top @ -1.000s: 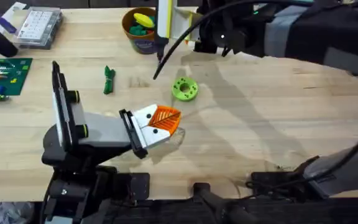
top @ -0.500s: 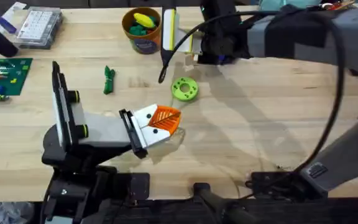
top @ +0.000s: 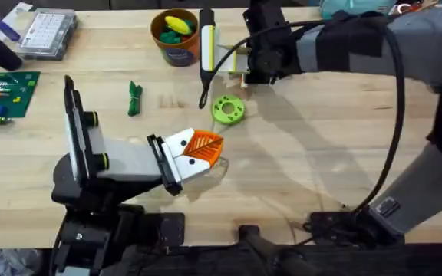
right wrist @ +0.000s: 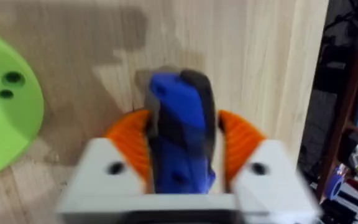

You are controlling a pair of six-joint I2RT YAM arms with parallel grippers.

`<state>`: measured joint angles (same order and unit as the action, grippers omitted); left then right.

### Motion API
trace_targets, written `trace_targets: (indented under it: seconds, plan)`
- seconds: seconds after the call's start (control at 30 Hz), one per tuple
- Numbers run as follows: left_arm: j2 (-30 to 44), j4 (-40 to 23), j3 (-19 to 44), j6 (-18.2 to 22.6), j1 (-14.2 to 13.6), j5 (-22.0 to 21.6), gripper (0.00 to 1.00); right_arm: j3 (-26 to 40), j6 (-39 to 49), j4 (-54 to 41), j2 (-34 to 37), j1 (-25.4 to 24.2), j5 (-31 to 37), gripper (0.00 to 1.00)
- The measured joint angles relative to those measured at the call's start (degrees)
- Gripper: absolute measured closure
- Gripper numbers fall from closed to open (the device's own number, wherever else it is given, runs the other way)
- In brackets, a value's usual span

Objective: Pick up the gripper from the table and insert it into the empty holder that is missing its gripper. Then pick up a screw, insert it into the mounting hole, and use the screwdriver to tighten it. Finally, clean up the table by picking up the vegetable and placing it into the bucket.

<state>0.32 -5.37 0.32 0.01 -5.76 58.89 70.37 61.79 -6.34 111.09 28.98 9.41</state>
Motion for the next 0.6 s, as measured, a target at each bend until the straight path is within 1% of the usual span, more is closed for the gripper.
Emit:
trace_targets:
  seconds: [0.03, 0.07, 0.2, 0.6]
  plan:
    - [0.0, 0.0, 0.0, 0.0, 0.0, 0.0, 0.986, 0.0, 0.0, -0.1, 0.0, -0.1, 0.0, 0.345]
    - [0.0, 0.0, 0.0, 0.0, 0.0, 0.0, 0.986, 0.1, 0.0, -0.1, 0.0, -0.2, 0.0, 0.227]
    - [0.0, 0.0, 0.0, 0.0, 0.0, 0.0, 0.986, 0.9, 0.1, -0.4, 0.0, -0.4, 0.1, 0.024]
    - [0.0, 0.0, 0.0, 0.0, 0.0, 0.0, 0.986, 1.1, -0.1, -0.6, 0.0, -0.1, 1.9, 0.012]
